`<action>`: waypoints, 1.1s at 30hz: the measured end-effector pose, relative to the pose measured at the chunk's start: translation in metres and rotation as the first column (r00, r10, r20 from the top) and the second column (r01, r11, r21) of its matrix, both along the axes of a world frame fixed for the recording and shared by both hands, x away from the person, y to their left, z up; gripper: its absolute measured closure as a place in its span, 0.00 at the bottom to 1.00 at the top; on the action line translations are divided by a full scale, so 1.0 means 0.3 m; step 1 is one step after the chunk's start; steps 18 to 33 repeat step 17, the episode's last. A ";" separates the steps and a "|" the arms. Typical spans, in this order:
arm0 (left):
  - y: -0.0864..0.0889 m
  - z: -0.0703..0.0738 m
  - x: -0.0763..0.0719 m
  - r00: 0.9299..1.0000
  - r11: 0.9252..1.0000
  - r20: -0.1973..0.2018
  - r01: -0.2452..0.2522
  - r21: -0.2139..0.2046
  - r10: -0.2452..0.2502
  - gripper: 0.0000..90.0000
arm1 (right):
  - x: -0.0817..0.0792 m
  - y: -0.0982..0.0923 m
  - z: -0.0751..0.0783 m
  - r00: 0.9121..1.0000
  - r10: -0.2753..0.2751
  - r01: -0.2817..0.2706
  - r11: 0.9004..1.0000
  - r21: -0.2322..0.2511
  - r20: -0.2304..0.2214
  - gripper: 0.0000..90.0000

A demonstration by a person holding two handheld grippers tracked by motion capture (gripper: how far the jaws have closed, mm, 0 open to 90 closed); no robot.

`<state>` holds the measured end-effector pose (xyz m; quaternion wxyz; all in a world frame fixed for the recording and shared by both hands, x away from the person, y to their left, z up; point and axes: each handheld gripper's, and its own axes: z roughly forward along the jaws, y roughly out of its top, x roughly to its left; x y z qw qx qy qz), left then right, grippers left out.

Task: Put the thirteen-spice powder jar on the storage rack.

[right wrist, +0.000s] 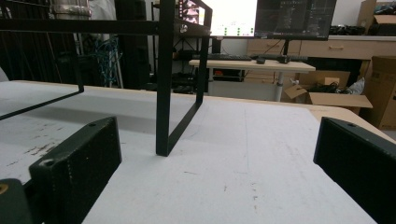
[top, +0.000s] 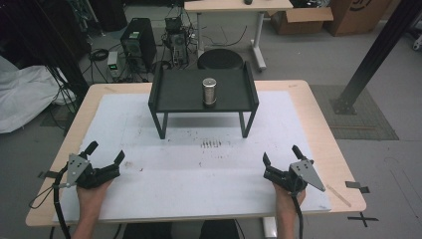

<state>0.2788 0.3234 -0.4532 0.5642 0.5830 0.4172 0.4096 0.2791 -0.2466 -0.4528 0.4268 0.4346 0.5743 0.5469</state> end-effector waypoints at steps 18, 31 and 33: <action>0.001 0.000 0.000 1.000 1.000 0.001 -0.001 0.000 0.001 0.02 | -0.004 -0.003 -0.002 1.000 0.003 -0.003 1.000 0.008 0.012 0.01; 0.001 0.000 0.000 1.000 1.000 0.001 -0.001 0.000 0.001 0.02 | -0.004 -0.003 -0.002 1.000 0.003 -0.003 1.000 0.008 0.012 0.01; 0.001 0.000 0.000 1.000 1.000 0.001 -0.001 0.000 0.001 0.02 | -0.004 -0.003 -0.002 1.000 0.003 -0.003 1.000 0.008 0.012 0.01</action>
